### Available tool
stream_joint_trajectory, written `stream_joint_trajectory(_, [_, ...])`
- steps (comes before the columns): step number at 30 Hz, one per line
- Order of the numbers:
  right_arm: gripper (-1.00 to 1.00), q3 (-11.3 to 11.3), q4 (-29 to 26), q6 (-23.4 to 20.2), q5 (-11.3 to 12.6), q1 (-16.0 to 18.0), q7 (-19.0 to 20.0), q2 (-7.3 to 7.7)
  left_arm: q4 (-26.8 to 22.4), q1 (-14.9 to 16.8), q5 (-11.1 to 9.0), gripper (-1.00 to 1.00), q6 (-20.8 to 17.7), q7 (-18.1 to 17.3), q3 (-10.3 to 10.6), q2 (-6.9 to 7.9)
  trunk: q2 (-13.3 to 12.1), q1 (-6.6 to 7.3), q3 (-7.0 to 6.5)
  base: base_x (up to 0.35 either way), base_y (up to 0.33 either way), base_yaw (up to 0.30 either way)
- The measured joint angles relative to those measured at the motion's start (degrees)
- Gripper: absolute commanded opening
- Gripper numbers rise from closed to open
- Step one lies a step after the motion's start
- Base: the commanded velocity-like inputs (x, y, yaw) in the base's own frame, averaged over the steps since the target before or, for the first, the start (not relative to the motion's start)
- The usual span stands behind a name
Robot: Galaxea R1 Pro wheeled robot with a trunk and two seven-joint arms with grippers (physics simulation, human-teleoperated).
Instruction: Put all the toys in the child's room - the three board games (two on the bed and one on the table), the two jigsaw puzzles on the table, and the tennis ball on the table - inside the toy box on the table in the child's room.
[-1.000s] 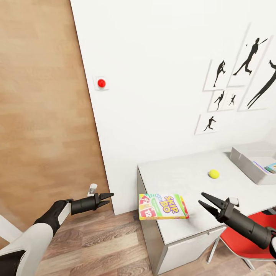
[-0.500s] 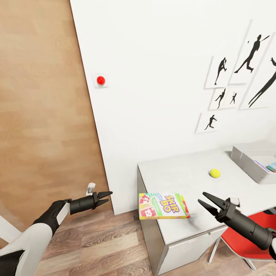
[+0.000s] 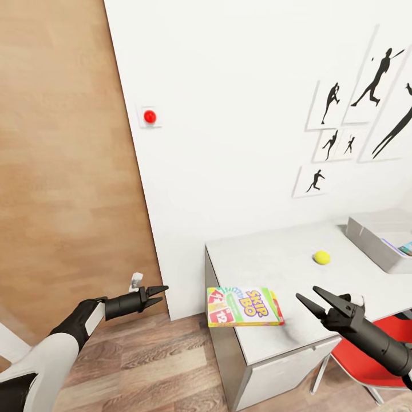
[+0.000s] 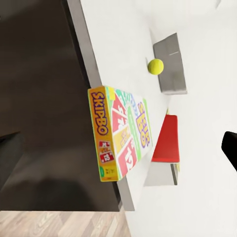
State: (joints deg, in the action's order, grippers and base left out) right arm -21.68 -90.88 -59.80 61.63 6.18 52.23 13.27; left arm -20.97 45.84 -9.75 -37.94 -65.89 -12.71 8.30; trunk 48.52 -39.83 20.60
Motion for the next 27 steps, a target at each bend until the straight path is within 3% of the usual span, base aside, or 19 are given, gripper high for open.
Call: stream_joint_trajectory(27, [1.0, 0.17, 1.37, 0.01, -0.02, -0.06, -1.68, -0.09, 4.79, -0.08, 0.1, 1.0, 0.0, 0.1, -0.4, -0.25, 10.84, -5.93, 4.86, 0.0, 0.0, 0.0])
